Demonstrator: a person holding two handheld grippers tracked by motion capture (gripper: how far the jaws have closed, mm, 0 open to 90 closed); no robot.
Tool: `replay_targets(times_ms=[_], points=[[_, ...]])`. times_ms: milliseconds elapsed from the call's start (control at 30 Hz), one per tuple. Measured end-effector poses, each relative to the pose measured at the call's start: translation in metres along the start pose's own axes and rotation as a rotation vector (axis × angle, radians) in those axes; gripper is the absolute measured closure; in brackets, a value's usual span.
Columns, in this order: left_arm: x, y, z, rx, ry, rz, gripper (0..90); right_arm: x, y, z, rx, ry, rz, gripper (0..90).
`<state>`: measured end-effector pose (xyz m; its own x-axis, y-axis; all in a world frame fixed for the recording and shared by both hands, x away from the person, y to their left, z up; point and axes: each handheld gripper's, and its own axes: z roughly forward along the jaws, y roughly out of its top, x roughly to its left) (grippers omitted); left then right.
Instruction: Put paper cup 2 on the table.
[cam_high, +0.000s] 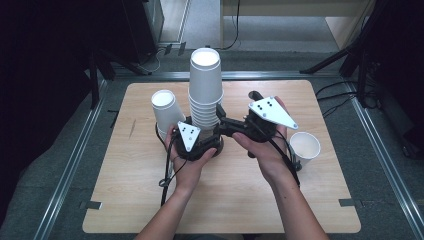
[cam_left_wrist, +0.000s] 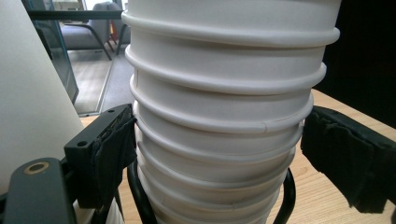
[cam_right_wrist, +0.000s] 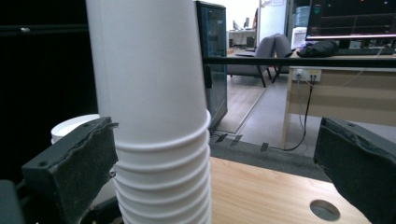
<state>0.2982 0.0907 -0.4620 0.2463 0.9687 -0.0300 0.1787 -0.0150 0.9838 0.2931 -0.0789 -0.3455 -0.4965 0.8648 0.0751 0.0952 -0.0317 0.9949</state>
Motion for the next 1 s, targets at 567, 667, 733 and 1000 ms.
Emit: replay_targets(times_ms=[567, 667, 733, 1000], points=[[0.003, -0.001, -0.003, 0.004, -0.022, -0.010, 13.2, 0.015, 0.009, 0.044, 0.014, 0.064, 0.027, 0.0], [0.003, 0.000, -0.003, 0.005, -0.022, -0.010, 13.4, 0.017, 0.009, 0.050, 0.016, 0.077, 0.027, 0.0], [0.004, 0.000, -0.004, 0.006, -0.023, -0.011, 13.5, 0.018, 0.009, 0.053, 0.019, 0.081, 0.017, 0.0], [0.004, -0.001, -0.004, 0.003, -0.027, -0.016, 13.8, 0.023, 0.010, 0.063, 0.029, 0.106, 0.011, 0.5]])
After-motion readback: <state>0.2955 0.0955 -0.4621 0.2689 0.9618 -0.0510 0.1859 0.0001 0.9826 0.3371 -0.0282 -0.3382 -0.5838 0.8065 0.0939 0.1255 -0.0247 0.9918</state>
